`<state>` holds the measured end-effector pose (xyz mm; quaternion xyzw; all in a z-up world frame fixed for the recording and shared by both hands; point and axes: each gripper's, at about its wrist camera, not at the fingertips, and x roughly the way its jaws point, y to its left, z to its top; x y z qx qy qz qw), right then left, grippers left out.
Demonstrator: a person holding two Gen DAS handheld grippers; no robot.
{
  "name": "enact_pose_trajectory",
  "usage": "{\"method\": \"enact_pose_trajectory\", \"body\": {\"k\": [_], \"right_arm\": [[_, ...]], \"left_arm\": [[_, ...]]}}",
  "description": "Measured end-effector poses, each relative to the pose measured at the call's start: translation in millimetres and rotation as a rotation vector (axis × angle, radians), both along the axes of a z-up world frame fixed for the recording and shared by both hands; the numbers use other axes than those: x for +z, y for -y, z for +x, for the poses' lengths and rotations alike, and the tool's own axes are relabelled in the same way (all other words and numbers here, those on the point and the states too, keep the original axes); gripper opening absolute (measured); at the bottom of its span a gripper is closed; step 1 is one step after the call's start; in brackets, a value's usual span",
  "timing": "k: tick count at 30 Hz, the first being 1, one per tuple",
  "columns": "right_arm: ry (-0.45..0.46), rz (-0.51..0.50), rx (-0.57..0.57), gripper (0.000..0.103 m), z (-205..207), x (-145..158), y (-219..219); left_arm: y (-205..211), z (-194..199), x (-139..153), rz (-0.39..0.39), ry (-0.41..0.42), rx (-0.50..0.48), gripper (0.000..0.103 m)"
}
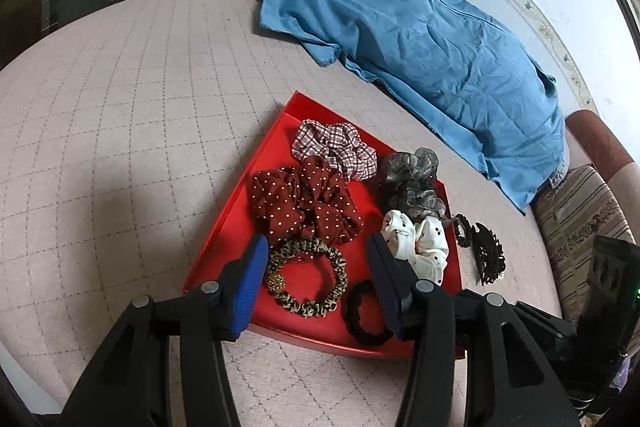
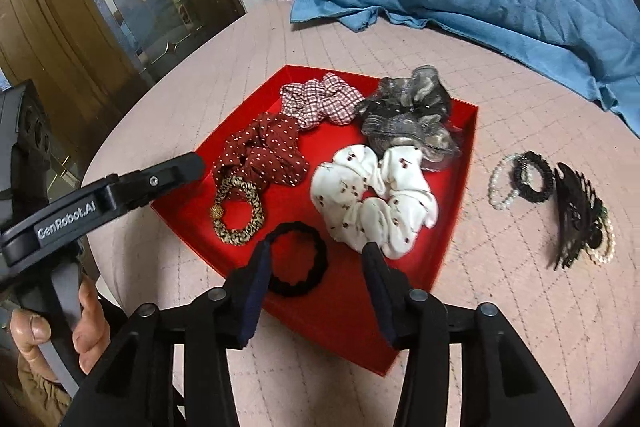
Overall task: Organize jewelry
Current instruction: 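Open the left tool over the red tray while the right releases the black tie, then move both open tools back to the loose claw clip and bracelets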
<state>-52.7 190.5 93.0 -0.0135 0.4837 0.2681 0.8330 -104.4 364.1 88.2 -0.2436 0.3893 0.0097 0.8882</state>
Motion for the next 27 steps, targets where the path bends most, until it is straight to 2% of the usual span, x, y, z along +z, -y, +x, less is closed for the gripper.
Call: {"method": "enact_pose_trajectory", "body": {"k": [13,20,27], "right_arm": [[0.034,-0.031,-0.1,0.058,-12.3,7.9,64.4],[0.036,-0.056,-0.219,0.058,-13.0,5.1,133.5],[0.0,-0.026,-0.391,0.058,-0.9,-7.6,209.4]], "left_arm": [[5.7,-5.8,-0.6,0.077,-0.002,0.036,0.053],[17.6,-6.2,-3.0,0.148,-0.015,0.043,0.053],[42.5,-8.5,-0.6,0.247,0.0,0.029,0.057]]}}
